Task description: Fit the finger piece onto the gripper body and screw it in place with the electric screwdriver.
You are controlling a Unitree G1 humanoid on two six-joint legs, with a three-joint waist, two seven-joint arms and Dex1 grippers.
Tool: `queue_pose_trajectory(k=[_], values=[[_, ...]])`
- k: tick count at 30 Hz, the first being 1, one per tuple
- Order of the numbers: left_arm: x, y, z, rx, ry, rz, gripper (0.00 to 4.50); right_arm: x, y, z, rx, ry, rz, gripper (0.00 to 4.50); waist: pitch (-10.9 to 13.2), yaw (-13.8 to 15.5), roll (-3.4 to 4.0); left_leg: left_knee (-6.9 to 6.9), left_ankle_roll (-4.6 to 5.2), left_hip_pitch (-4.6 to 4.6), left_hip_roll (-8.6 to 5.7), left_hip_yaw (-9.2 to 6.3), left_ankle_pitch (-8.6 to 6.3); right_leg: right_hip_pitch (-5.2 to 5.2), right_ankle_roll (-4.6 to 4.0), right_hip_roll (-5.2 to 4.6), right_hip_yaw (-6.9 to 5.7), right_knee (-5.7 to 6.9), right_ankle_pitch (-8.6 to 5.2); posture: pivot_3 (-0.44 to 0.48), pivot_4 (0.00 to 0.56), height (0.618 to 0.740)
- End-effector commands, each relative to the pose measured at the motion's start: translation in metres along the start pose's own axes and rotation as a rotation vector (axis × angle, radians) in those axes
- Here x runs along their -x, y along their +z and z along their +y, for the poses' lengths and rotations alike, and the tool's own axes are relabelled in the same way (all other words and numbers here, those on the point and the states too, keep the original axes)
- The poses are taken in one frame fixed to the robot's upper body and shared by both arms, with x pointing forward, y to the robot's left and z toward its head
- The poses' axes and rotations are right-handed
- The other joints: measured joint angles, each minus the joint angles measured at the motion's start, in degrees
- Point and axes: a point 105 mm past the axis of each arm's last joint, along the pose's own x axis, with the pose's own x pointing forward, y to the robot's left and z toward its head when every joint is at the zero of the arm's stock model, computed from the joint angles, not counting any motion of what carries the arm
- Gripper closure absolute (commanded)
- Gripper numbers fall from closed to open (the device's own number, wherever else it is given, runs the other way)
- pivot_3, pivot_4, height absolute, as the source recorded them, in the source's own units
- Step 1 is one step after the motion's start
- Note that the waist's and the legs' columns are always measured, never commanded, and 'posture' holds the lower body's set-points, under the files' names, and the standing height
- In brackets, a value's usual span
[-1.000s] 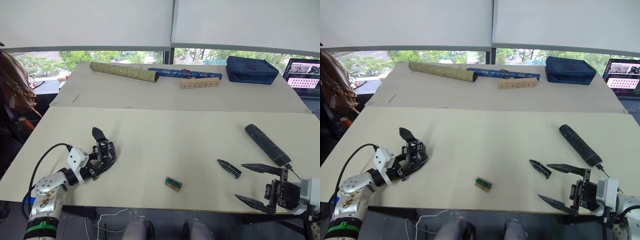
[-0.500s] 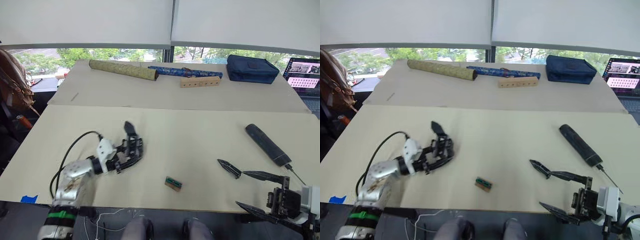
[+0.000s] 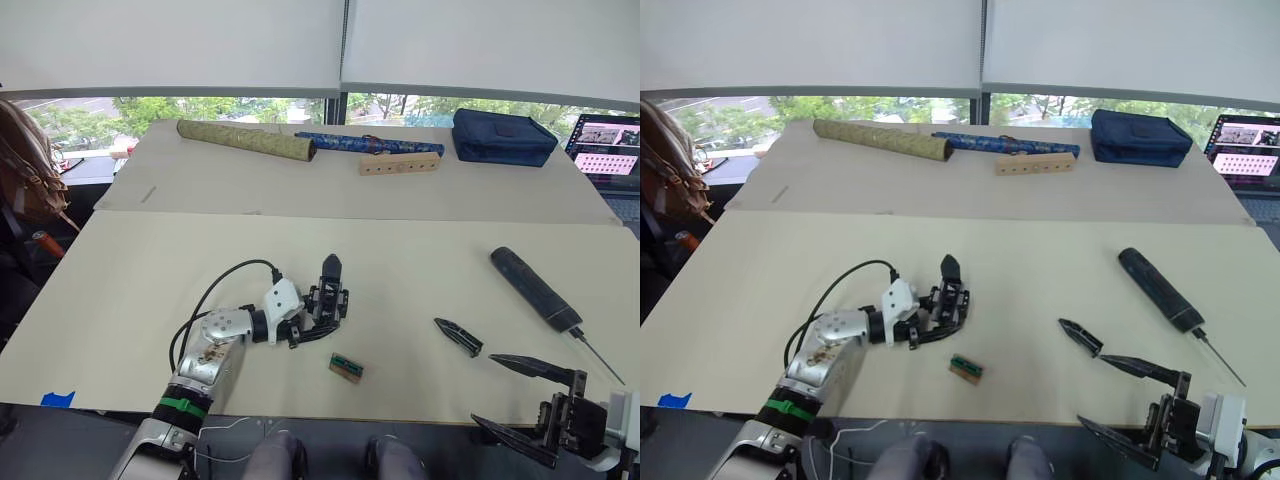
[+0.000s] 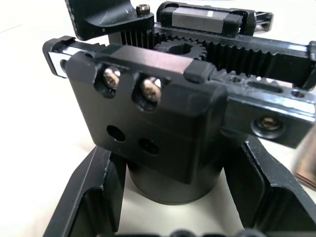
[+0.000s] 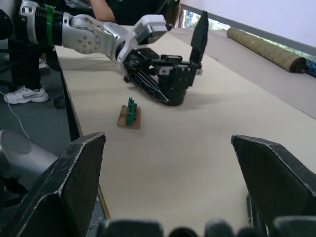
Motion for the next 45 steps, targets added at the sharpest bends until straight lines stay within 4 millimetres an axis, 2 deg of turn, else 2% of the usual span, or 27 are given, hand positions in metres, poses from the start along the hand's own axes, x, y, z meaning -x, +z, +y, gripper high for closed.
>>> queue_pose_trajectory(k=[1, 16, 24, 26, 27, 29, 30, 31, 34, 36, 39, 41, 45], values=[[-0.013, 0.014, -0.001, -0.030, -0.004, -0.041, 2.18, 0.002, 0.009, 0.000, 0.055, -0.018, -0.009, 0.00, 0.00, 0.02, 0.00, 0.00, 0.01, 0.00, 0.00, 0.00, 0.00, 0.00, 0.00, -0.01, 0.01, -0.01, 0.00, 0.000, 0.150, 0.740], [-0.031, 0.014, -0.018, 0.015, -0.087, 0.000, 2.18, -0.002, 0.011, 0.000, 0.055, -0.032, -0.011, 0.00, -0.01, 0.40, 0.01, 0.03, 0.08, 0.01, -0.01, -0.03, -0.04, 0.04, 0.00, -0.03, 0.00, -0.03, 0.00, 0.000, 0.150, 0.740], [-0.024, 0.000, -0.011, -0.019, -0.033, 0.040, 2.18, -0.005, 0.012, 0.000, 0.063, -0.052, -0.008, 0.00, -0.01, 0.45, 0.01, 0.03, 0.09, 0.01, -0.01, -0.04, -0.05, 0.05, 0.00, -0.04, 0.00, -0.03, -0.01, 0.000, 0.150, 0.740], [-0.023, -0.001, -0.007, 0.015, -0.020, 0.039, 2.18, -0.006, 0.011, 0.000, 0.062, -0.055, -0.007, 0.00, -0.01, 0.43, 0.02, 0.04, 0.43, 0.02, -0.01, -0.05, -0.24, 0.05, 0.00, -0.05, 0.00, -0.02, -0.01, 0.000, 0.150, 0.740], [-0.023, -0.002, -0.007, 0.030, -0.023, 0.037, 1.38, -0.006, 0.012, 0.000, 0.062, -0.056, -0.008, 0.00, -0.01, 0.43, 0.02, 0.04, 0.43, 0.03, -0.01, -0.06, -0.25, 0.05, 0.00, -0.05, 0.00, -0.02, -0.01, 0.000, 0.150, 0.740], [-0.021, -0.003, -0.007, 0.047, -0.035, 0.038, 0.79, -0.007, 0.012, 0.000, 0.063, -0.057, -0.010, 0.00, -0.02, 0.40, 0.03, 0.04, 0.43, 0.04, -0.01, -0.06, -0.24, 0.06, 0.00, -0.05, 0.00, -0.01, -0.01, 0.000, 0.150, 0.740], [-0.018, -0.003, -0.008, 0.055, -0.052, 0.038, 0.29, -0.008, 0.013, 0.000, 0.063, -0.058, -0.011, 0.00, -0.02, 0.36, 0.03, 0.04, 0.42, 0.05, 0.00, -0.06, -0.24, 0.06, 0.00, -0.05, 0.00, 0.00, -0.01, 0.000, 0.150, 0.740], [-0.015, -0.002, -0.008, 0.049, -0.057, 0.038, 0.04, -0.008, 0.014, 0.000, 0.062, -0.059, -0.013, 0.00, -0.03, 0.20, 0.04, 0.04, 0.42, 0.06, 0.00, -0.06, -0.24, 0.06, 0.00, -0.04, 0.00, 0.01, -0.01, 0.000, 0.150, 0.740], [0.003, -0.007, -0.007, 0.055, -0.077, 0.064, 0.04, -0.009, 0.019, 0.002, 0.039, -0.053, -0.021, 0.00, -0.04, -0.30, 0.07, 0.00, 0.35, 0.06, 0.02, -0.06, -0.20, 0.03, 0.00, -0.01, 0.00, 0.04, -0.01, 0.000, 0.150, 0.740], [0.021, -0.010, -0.002, 0.082, -0.059, 0.069, 0.04, -0.006, 0.023, 0.000, 0.035, -0.070, -0.012, 0.00, -0.06, -0.91, 0.09, -0.05, -0.02, 0.08, 0.07, -0.05, 0.01, 0.01, -0.03, 0.03, 0.00, 0.04, -0.03, 0.000, 0.150, 0.740], [0.048, -0.008, 0.007, 0.106, -0.009, 0.041, 0.04, 0.003, 0.026, -0.004, 0.028, -0.117, 0.020, 0.00, -0.06, -1.50, 0.11, -0.10, -0.02, 0.10, 0.13, -0.05, 0.01, -0.01, -0.06, 0.04, 0.01, 0.06, -0.05, 0.000, 0.150, 0.740], [0.069, 0.002, 0.006, 0.054, -0.031, -0.027, 0.04, 0.015, 0.018, -0.004, -0.012, -0.156, 0.098, 0.00, -0.06, -1.58, 0.11, -0.10, 0.00, 0.11, 0.14, -0.06, -0.01, -0.02, -0.07, 0.02, 0.01, 0.06, -0.05, 0.000, 0.150, 0.740], [0.101, 0.040, 0.017, 0.005, 0.007, -0.125, 0.04, 0.041, 0.007, -0.004, -0.075, -0.268, 0.232, 0.00, -0.01, -1.01, 0.07, -0.10, -0.09, -0.01, 0.14, -0.12, -0.04, -0.38, -0.08, -0.06, 0.00, 0.02, -0.08, 0.000, 0.150, 0.740]])
